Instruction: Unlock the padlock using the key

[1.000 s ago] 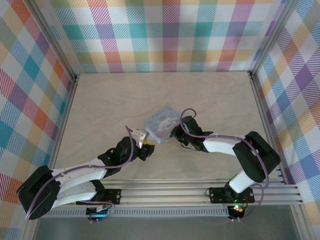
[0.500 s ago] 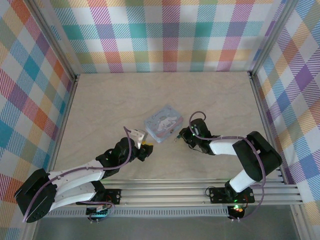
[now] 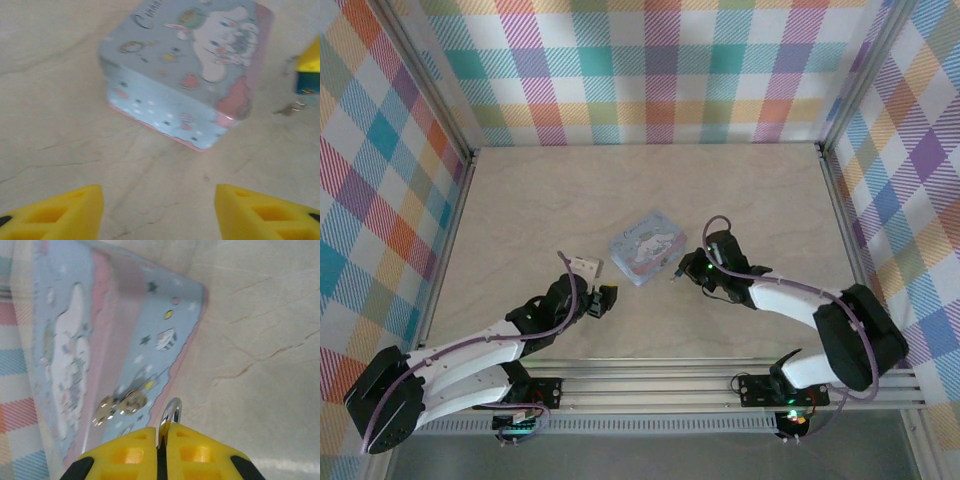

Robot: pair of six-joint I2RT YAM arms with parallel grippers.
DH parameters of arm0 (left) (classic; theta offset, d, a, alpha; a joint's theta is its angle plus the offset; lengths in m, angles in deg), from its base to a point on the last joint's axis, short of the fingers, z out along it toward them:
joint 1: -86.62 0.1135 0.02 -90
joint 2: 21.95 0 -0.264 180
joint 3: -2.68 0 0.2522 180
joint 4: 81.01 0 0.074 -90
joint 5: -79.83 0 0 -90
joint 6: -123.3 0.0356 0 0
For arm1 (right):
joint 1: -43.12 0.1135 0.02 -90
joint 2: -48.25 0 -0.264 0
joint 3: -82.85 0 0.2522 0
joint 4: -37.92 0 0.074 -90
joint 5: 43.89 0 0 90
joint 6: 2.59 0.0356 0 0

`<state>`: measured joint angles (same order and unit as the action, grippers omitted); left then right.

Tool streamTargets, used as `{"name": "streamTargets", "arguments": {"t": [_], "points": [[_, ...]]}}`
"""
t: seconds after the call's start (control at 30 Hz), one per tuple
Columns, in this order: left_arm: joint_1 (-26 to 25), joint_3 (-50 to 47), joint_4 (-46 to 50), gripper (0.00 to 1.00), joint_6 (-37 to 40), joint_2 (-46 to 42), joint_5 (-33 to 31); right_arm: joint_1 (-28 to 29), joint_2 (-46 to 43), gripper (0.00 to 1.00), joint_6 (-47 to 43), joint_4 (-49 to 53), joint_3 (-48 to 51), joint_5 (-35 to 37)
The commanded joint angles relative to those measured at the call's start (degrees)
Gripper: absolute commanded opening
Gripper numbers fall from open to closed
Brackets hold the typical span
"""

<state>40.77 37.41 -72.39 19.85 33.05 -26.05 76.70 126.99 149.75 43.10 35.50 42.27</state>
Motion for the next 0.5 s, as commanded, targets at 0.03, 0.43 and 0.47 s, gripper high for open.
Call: {"name": "streamTargets", "arguments": {"t": [0.03,0.43,0.47], "points": [[1.99,3.36,7.78,0.81,-6.65,-2.35,-9.73,5.01,-1.27,0.00,-5.58,8.66,-1.97,-3.24],[6.07,3.46,16.00,1.00,-14.32,-6.46,-10.42,21.78,17.32,0.00,-10.59,5.35,-11.73,-11.65],[6.18,3.55,16.89,1.00,-14.32,-6.73,-10.28,21.75,17.79,0.03,-10.88,5.81,-12.24,-11.72]]}}
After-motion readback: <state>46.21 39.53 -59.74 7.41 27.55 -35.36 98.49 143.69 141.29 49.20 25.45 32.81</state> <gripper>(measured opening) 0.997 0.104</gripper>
